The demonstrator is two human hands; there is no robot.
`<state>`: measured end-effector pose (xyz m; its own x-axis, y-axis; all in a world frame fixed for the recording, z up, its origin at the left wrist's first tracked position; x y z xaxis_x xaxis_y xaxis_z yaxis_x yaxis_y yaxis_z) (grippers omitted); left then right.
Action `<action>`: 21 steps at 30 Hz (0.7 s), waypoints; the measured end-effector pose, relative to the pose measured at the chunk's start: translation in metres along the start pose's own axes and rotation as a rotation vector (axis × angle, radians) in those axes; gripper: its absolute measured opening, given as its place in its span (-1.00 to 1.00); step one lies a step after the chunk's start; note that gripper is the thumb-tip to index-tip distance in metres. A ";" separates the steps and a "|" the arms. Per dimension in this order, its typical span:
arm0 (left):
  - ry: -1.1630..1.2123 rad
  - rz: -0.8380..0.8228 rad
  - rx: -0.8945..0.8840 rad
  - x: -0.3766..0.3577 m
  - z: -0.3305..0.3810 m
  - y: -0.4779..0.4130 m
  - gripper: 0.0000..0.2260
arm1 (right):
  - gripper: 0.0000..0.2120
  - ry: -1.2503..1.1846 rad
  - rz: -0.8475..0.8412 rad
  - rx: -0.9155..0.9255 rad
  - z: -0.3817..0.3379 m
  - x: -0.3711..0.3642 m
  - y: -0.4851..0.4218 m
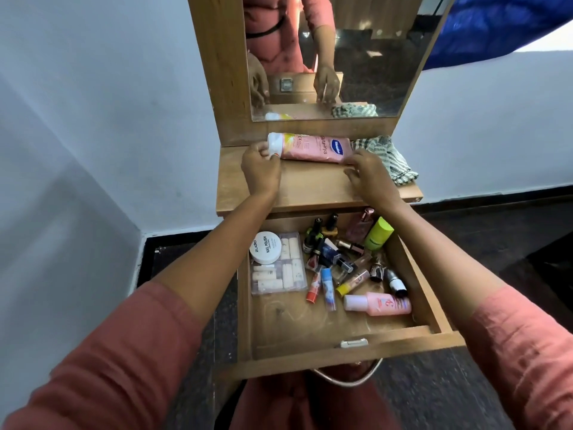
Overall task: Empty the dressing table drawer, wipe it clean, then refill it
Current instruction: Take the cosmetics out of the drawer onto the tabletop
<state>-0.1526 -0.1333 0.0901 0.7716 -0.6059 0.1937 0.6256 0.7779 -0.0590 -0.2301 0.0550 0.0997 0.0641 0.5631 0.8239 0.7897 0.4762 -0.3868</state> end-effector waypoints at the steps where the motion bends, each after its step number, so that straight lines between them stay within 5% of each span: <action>1: -0.006 -0.015 -0.065 0.001 0.003 0.012 -0.78 | -0.78 -0.022 -0.009 -0.001 -0.003 0.004 0.011; 7: -0.104 -0.406 -0.325 -0.023 -0.006 0.109 -0.83 | -0.87 -0.140 -0.135 -0.085 -0.003 0.013 0.098; 13: -0.467 -0.863 -0.385 -0.067 -0.061 0.185 -0.82 | -0.86 0.051 -0.424 -0.181 0.039 -0.019 0.169; 21: -0.866 -1.004 -0.478 -0.085 -0.093 0.218 -0.79 | -0.84 0.242 -0.691 -0.211 0.047 -0.029 0.203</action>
<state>-0.0708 0.0725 -0.0302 -0.2247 -0.4316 0.8736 0.9725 -0.1551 0.1735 -0.1008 0.1672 -0.0216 -0.3747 0.0087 0.9271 0.7972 0.5135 0.3174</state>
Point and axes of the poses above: each hand's wrist, its own y-axis away from the middle knuckle, its own x-axis out of the back of the hand, z = x × y, the point moved 7 cm from there along -y, towards the middle knuckle, and after that the axes turned 3 degrees about z, right-handed, at the moved point
